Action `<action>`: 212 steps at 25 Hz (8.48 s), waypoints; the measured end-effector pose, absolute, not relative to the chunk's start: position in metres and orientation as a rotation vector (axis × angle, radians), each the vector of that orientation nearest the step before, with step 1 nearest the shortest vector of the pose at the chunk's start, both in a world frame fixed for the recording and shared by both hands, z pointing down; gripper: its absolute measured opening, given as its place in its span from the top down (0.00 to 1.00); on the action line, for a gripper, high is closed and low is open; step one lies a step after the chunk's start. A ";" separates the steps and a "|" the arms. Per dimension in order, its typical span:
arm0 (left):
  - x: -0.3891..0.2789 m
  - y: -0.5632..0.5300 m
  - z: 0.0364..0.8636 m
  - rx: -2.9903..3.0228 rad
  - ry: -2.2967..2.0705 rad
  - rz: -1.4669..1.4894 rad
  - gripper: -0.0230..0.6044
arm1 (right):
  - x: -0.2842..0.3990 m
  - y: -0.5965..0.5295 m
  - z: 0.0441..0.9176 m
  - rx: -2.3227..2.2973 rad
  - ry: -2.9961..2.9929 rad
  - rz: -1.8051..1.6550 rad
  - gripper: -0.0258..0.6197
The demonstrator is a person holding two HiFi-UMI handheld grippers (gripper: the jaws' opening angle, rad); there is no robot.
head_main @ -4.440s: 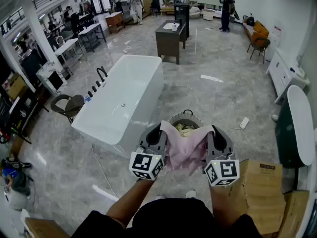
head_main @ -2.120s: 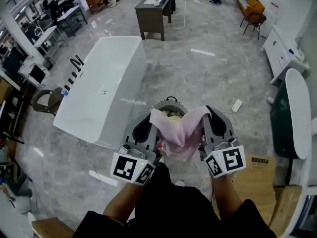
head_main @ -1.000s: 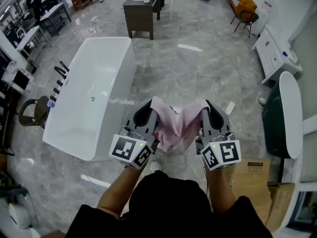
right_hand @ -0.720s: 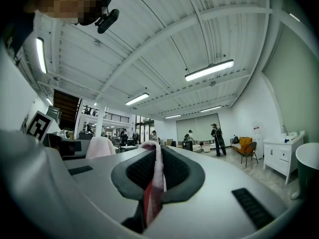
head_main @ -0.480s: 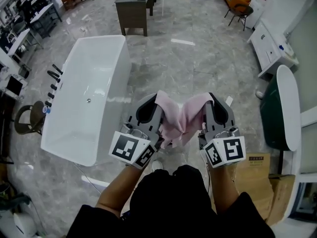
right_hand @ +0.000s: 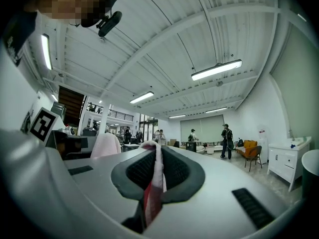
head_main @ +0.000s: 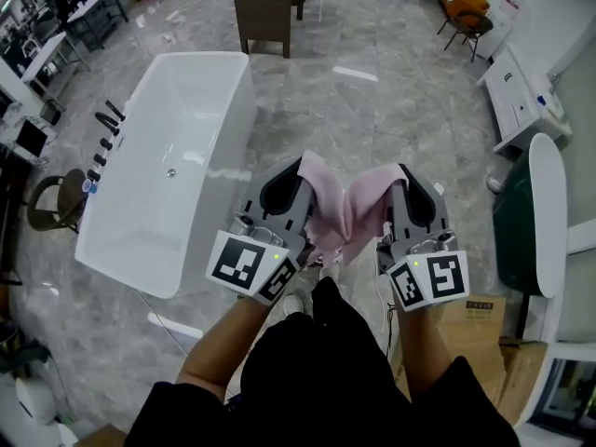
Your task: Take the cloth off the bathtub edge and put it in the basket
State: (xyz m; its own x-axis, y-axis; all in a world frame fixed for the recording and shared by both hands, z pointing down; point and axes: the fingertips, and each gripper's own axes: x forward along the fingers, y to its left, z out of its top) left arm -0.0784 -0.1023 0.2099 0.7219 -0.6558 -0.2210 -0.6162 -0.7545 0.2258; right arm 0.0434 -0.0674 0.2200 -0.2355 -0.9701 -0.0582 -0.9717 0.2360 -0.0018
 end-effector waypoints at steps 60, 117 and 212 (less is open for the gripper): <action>0.018 -0.200 0.543 2.279 -1.182 0.258 0.93 | 0.102 -0.182 0.532 -1.744 2.961 -0.645 0.90; 0.022 -0.228 1.030 1.972 -0.598 0.878 0.92 | 0.116 -0.202 1.005 -1.959 2.609 -1.966 0.81; -0.037 -0.274 0.371 2.750 -0.939 0.160 0.94 | 0.045 -0.241 0.363 -2.038 2.539 -0.248 0.91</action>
